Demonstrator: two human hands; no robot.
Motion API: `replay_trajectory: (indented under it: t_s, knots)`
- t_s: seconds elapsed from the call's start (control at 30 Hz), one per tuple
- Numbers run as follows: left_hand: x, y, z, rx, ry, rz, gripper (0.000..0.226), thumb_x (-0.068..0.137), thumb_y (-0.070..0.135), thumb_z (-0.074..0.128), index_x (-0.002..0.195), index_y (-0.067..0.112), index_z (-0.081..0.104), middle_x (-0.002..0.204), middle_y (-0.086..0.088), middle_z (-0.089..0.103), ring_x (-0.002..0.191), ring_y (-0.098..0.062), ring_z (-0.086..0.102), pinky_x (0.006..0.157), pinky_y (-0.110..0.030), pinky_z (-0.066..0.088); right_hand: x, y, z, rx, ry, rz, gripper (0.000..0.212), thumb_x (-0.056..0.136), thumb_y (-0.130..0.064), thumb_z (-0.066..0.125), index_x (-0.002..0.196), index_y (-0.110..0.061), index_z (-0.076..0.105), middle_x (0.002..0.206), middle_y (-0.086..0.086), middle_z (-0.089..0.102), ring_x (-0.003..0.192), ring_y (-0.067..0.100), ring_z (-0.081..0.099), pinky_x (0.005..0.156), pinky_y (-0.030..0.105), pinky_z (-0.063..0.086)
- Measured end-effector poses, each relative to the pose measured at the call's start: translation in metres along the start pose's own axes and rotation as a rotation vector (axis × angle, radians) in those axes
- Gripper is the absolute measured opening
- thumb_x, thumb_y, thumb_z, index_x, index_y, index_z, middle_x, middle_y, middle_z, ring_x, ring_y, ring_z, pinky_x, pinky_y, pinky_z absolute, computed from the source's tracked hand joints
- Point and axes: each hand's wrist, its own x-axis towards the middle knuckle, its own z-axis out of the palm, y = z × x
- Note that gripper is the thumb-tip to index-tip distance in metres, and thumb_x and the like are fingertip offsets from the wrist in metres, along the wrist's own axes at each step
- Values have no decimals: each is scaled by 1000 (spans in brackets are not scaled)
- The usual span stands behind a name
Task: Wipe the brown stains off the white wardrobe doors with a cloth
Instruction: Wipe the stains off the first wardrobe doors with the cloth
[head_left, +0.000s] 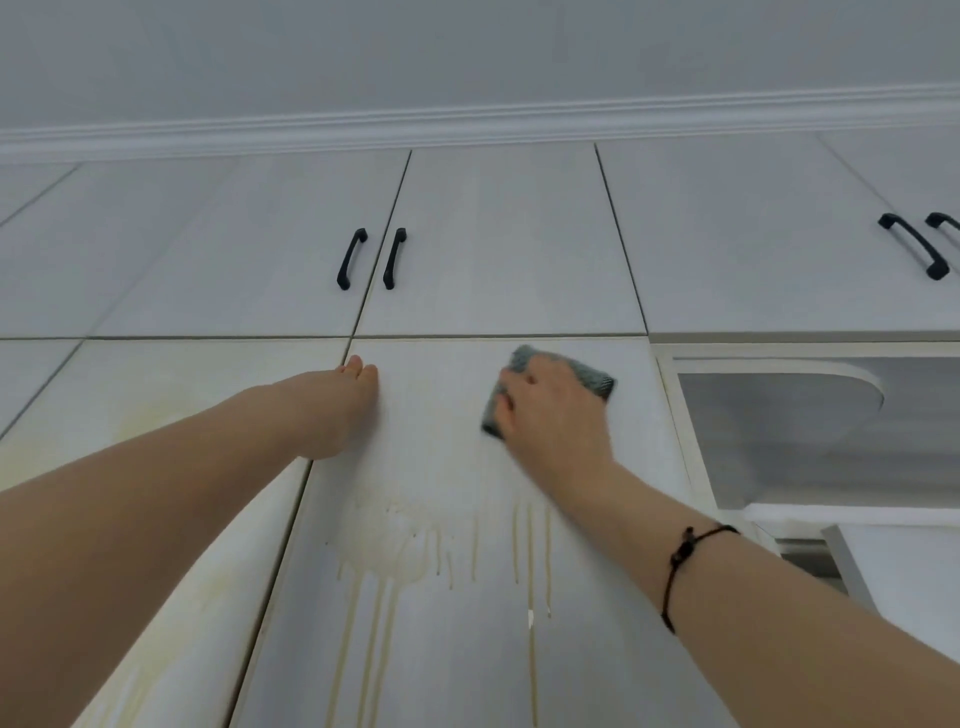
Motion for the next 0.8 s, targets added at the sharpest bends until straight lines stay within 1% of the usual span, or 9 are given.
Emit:
replay_trajectory:
  t_s: [0.07, 0.17, 0.33, 0.43, 0.57, 0.63, 0.7, 0.77, 0.8]
  knots:
    - [-2, -12, -3, -43, -13, 2, 84, 91, -7, 37, 160, 16, -6, 168, -3, 0, 142, -26, 35, 109, -33, 38, 2, 34, -5, -46, 26, 189, 23, 84, -27, 69, 88, -5, 62, 86, 12, 60, 76, 31, 61, 47, 30, 40]
    - [-8, -24, -4, -43, -18, 9, 86, 90, -5, 36, 160, 24, -7, 161, -6, 26, 134, -27, 43, 107, -34, 40, 7, 61, -1, -47, -29, 474, 42, 93, -41, 58, 103, -1, 52, 99, 15, 56, 89, 32, 59, 56, 32, 34]
    - [-9, -26, -2, -25, 30, 94, 84, 88, -11, 35, 160, 17, 3, 168, 3, -2, 141, -26, 37, 111, -37, 38, 0, 41, 0, -89, -85, 615, 69, 92, -47, 60, 128, 9, 42, 116, 23, 54, 108, 37, 53, 66, 43, 47]
    - [-6, -36, 8, 29, 113, 146, 82, 86, -10, 39, 159, 19, 13, 167, 0, 8, 139, -28, 41, 107, -43, 43, -7, 31, -1, -97, -71, 641, 63, 94, -46, 57, 122, 10, 45, 113, 26, 56, 105, 40, 54, 66, 43, 46]
    - [9, -53, 14, 151, 238, 217, 76, 88, 1, 42, 156, 26, 20, 138, -9, 39, 114, -30, 50, 86, -40, 50, -2, 17, 2, -146, -69, 698, 49, 101, -40, 50, 105, 8, 52, 102, 27, 61, 87, 40, 63, 59, 35, 39]
    - [15, -61, 17, 90, 218, 250, 74, 89, 4, 40, 157, 26, 18, 139, -12, 41, 117, -30, 50, 88, -40, 49, 6, -2, 8, -179, -72, 698, 42, 104, -35, 46, 103, 6, 54, 101, 25, 62, 80, 37, 64, 56, 32, 38]
    - [19, -65, 23, -33, 203, 232, 75, 90, 5, 40, 158, 16, 12, 136, -14, 45, 116, -31, 52, 87, -40, 48, 19, -31, 16, -194, -106, 640, 34, 106, -29, 42, 103, 1, 57, 104, 20, 63, 78, 33, 64, 55, 31, 39]
    - [25, -75, 29, -161, 199, 192, 84, 91, 6, 44, 159, 12, -6, 117, -9, 50, 104, -29, 51, 81, -36, 44, 40, -69, 29, -171, -141, 540, 29, 105, -25, 39, 108, -4, 59, 113, 14, 63, 80, 28, 65, 54, 29, 37]
    - [28, -78, 28, -208, 186, 195, 89, 91, 5, 45, 158, 11, -14, 118, -8, 51, 106, -29, 52, 84, -37, 45, 50, -86, 33, -156, -162, 477, 27, 104, -24, 40, 112, -6, 59, 119, 11, 61, 81, 25, 65, 54, 29, 36]
